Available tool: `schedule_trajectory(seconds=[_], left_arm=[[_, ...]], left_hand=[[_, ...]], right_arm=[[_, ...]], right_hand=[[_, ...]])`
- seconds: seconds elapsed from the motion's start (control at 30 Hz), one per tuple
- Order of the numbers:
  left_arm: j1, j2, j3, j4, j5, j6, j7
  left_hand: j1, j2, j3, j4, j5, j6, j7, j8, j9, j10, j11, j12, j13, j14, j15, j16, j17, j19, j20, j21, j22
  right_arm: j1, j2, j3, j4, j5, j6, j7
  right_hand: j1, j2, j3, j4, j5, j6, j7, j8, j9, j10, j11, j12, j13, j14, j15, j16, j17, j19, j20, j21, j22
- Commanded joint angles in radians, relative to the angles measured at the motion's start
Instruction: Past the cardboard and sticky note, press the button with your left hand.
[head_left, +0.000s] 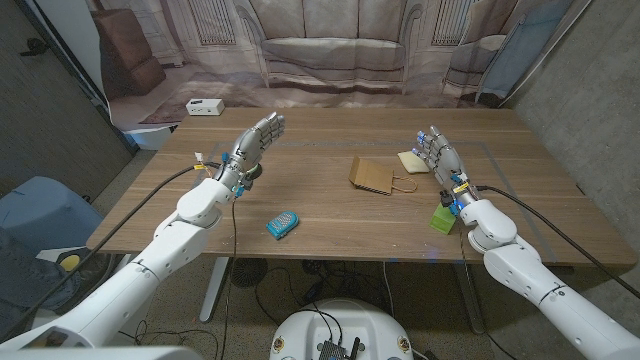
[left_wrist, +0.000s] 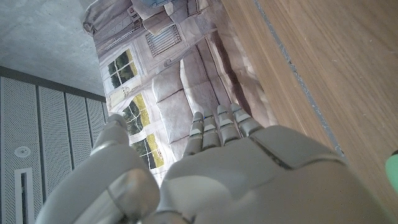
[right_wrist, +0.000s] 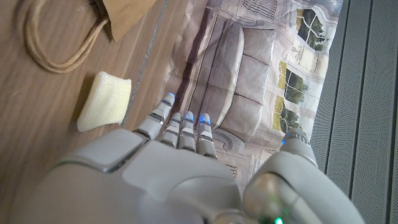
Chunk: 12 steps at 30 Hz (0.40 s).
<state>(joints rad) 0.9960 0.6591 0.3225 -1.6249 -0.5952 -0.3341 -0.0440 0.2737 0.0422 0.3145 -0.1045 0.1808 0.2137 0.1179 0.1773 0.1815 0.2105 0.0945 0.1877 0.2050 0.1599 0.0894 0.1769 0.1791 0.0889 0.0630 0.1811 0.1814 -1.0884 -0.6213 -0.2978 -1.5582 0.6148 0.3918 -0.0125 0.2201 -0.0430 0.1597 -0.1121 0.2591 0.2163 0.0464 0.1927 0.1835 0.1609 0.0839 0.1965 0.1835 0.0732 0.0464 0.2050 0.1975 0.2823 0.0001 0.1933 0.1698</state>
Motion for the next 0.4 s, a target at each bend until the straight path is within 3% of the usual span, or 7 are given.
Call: schedule_trajectory(seconds=[0.03, 0.4], left_arm=[[0.006, -0.002, 0.0, -0.02, 0.0, 0.017, 0.024], [-0.028, -0.017, 0.02, 0.01, 0.005, 0.02, 0.006]], left_hand=[[-0.009, 0.002, -0.001, 0.002, 0.0, -0.003, 0.0, 0.001, 0.001, -0.003, -0.004, 0.005, 0.0, -0.005, 0.0, 0.001, 0.002, -0.006, -0.002, 0.003, 0.003], [-0.01, 0.003, -0.001, 0.002, 0.0, -0.003, 0.0, 0.003, 0.001, -0.004, -0.004, 0.007, 0.0, -0.007, 0.0, 0.002, 0.002, -0.006, -0.003, 0.006, 0.002]], right_arm=[[0.018, 0.012, -0.006, 0.038, 0.016, 0.018, 0.031], [0.016, 0.01, -0.008, 0.043, 0.016, 0.011, 0.025]], right_hand=[[-0.002, 0.004, -0.004, -0.002, 0.002, 0.008, -0.002, 0.003, 0.002, 0.008, -0.002, 0.001, 0.004, 0.009, -0.005, 0.002, 0.004, 0.007, -0.001, 0.001, 0.002], [-0.002, 0.004, -0.004, -0.002, 0.003, 0.008, -0.003, 0.003, 0.002, 0.008, -0.001, 0.001, 0.004, 0.008, -0.004, 0.001, 0.004, 0.006, -0.001, 0.0, 0.002]])
